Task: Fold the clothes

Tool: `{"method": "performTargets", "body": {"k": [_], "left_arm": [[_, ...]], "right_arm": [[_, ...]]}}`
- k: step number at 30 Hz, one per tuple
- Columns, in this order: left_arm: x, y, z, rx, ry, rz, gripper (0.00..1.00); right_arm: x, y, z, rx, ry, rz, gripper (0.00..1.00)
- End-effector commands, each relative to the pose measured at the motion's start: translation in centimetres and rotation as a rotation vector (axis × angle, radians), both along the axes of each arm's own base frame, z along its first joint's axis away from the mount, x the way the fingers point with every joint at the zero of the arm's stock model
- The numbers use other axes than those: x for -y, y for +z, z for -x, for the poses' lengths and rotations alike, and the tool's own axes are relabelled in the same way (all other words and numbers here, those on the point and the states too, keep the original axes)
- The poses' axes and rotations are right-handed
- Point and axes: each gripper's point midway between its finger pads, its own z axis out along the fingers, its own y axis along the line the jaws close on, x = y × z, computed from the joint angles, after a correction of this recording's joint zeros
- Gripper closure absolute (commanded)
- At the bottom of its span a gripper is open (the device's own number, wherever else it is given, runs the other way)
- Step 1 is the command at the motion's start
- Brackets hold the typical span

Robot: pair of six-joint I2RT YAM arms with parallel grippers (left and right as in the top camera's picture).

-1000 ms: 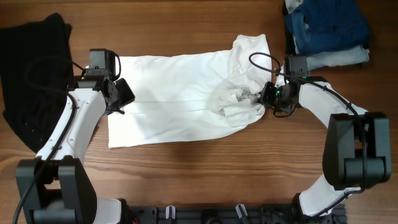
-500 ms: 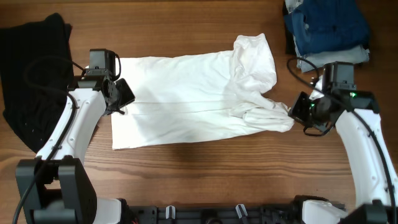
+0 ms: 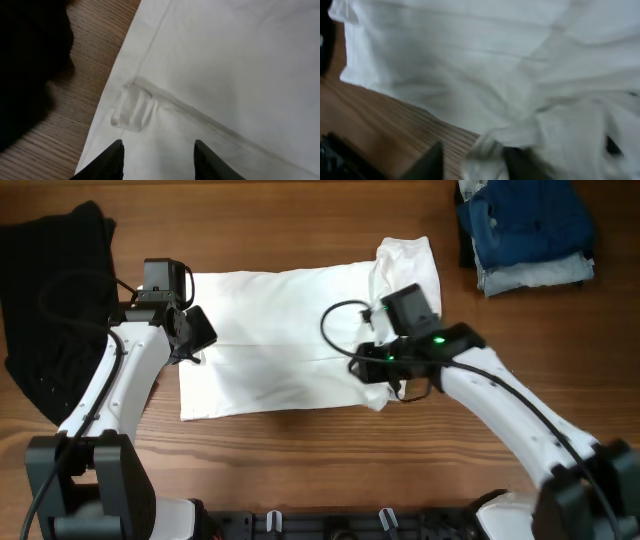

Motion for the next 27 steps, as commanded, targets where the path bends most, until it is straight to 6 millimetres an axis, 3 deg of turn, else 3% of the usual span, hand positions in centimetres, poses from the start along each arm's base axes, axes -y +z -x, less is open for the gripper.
{"method": "performTargets", "body": {"k": [1,5,8,11,15,18,22,27], "left_arm": [[0.2,-0.3,0.1,-0.008,-0.02,0.002,0.56],[0.2,-0.3,0.1,-0.008,-0.02,0.002,0.56],[0.2,-0.3,0.1,-0.008,-0.019,0.003,0.57],[0.2,-0.3,0.1,-0.008,-0.019,0.003,0.57],[0.2,-0.2,-0.1,0.002,-0.019,0.002,0.57],[0.2,-0.2,-0.2,0.005,-0.02,0.003,0.57],[0.2,-0.2,-0.1,0.003,-0.02,0.002,0.58],[0.2,-0.2,-0.1,0.003,-0.02,0.003,0.57]], "right_arm": [[-1.7,0.4,-0.3,-0.007,0.066,-0.059,0.42],[-0.4,6.3,-3.6,0.148,-0.019,-0.056,0.34],[3.8,10.1,-6.2,0.246,-0.204,0.007,0.24],[9.1,11.0,-8.6,0.3,-0.377,0.06,0.16],[12.5,8.1,-12.5,0.304,-0.416,0.086,0.14],[14.1,3.8,-15.0,0.248,-0.462,0.106,0.14],[16.3,-1.6,-16.6,0.15,-0.551,0.123,0.14],[19.4,-5.9,-17.4,0.1,-0.656,0.205,0.14]]}}
